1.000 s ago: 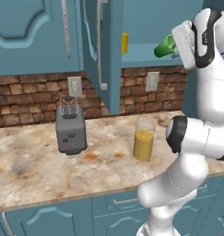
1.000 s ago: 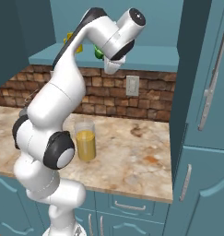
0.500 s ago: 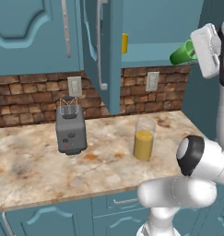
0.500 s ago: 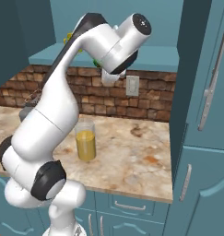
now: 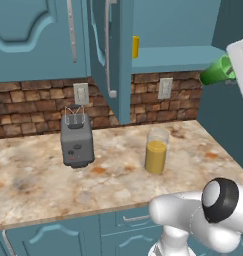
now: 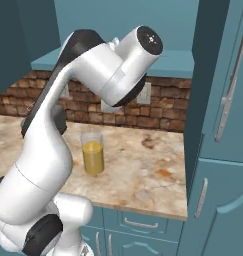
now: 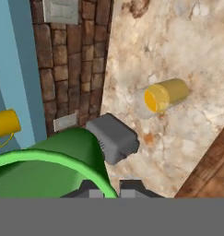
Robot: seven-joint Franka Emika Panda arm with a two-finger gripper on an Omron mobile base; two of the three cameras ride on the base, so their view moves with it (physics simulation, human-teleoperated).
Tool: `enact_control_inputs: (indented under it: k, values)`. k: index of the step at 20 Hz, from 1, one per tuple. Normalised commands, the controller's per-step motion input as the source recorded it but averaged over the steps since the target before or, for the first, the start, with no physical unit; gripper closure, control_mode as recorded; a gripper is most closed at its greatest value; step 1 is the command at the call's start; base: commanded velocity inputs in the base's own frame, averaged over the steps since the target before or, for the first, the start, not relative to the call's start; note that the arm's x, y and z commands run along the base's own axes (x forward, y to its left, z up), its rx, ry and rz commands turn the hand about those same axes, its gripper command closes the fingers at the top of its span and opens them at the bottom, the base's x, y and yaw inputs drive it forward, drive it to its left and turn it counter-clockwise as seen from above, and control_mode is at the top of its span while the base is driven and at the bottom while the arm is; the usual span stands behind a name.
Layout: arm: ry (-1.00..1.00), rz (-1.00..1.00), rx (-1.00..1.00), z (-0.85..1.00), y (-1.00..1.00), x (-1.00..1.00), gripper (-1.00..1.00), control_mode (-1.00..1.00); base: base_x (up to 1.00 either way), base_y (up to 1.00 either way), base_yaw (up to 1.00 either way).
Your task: There is a tray on the dining counter. Grab the cup, mug, and pitcher and place them on the tray. The pitcher may be placed next to the tray if it cannot fit the tray.
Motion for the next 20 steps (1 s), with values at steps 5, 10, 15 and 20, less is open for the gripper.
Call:
enact_control_inputs:
  k: [5,10,15,20]
  values:
    - [0.17,0.24,-0.08,-0.03,0.17,-0.80,1.00,-1.00,0.00,0.00,0.00]
    - [0.20,0.29,-0.06,-0.20,0.59,-0.16,1.00,-1.00,0.00,0.00,0.00]
    - [0.20,0.22,-0.09,-0.46,0.58,0.00,1.00,-1.00,0.00,0.00,0.00]
    - [0.09,0.03,-0.13,-0.62,0.25,0.21,1.00,-1.00,0.00,0.00,0.00]
